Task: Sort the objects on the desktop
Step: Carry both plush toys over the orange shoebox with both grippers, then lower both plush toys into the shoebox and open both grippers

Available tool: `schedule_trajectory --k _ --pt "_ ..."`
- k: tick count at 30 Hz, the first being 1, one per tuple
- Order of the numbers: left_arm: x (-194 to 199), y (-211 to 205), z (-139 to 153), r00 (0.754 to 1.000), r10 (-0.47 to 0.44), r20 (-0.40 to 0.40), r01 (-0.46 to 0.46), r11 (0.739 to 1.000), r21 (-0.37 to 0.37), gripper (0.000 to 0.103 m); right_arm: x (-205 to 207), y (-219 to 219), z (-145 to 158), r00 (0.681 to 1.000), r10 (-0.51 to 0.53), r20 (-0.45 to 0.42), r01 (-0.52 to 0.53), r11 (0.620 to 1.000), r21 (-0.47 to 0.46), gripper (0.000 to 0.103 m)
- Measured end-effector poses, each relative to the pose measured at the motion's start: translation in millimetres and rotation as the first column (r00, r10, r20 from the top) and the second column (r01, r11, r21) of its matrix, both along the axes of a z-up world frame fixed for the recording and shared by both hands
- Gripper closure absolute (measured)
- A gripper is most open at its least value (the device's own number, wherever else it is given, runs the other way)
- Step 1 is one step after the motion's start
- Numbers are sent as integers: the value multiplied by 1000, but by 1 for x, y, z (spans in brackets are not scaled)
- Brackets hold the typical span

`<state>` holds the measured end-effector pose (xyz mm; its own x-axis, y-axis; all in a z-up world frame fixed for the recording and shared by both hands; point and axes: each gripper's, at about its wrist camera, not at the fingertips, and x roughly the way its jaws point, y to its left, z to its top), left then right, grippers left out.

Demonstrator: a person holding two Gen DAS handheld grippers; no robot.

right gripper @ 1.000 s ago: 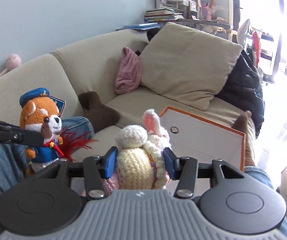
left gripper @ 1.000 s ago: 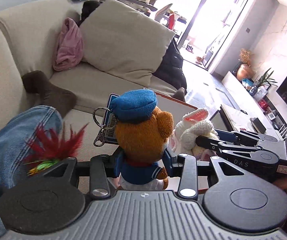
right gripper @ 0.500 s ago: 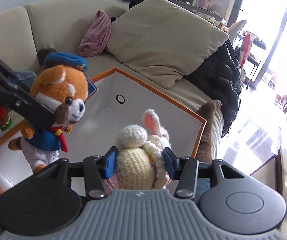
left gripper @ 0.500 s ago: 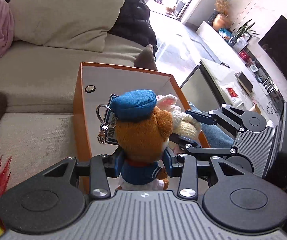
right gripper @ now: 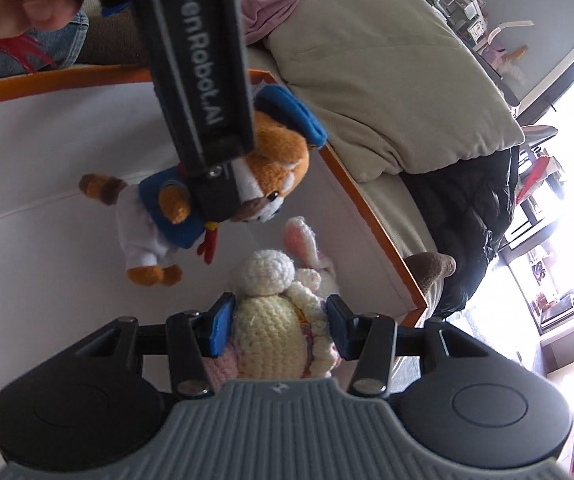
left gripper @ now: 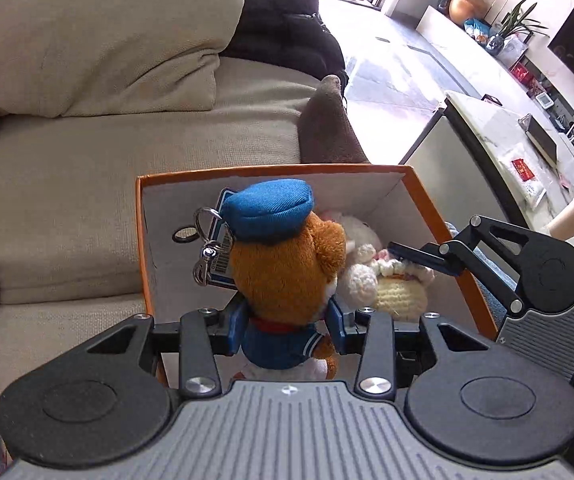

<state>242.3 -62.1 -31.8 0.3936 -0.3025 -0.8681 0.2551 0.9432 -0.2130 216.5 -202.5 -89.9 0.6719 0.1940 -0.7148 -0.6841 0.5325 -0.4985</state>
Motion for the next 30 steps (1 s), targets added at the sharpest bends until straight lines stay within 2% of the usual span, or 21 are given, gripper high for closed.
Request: schedule_trajectory --k 4,6,10,14,17,20,23,25,30 --pt "-11 -25 9 996 -88 18 88 995 41 56 -5 1 -12 999 32 24 -30 997 -68 51" --pt "-11 -34 7 993 -117 2 117 992 54 56 -9 1 -15 998 46 41 -42 995 -88 50" --pt "6 -41 -7 993 -94 -77 99 993 60 56 -15 1 -14 997 56 55 -49 993 -112 48" --pt "19 -47 -16 990 -87 -109 97 991 93 56 -23 -7 -5 997 60 57 -55 994 -91 47" --pt "29 -51 -28 984 -68 -162 89 989 121 53 -27 -12 2 998 46 52 -42 996 -73 47" --pt "35 -50 -35 986 -41 -164 61 991 119 52 -30 -16 6 998 39 48 -36 998 -58 46" --pt "35 -49 -36 987 -37 -158 55 992 113 46 -30 -19 5 999 32 34 -29 998 -61 46" --pt "32 -47 -34 988 -45 -150 62 992 108 37 -29 -19 5 999 28 23 -27 998 -60 47" --pt "25 -37 -20 992 -31 -123 40 996 74 35 -36 -17 6 999 50 20 -48 993 -105 48"
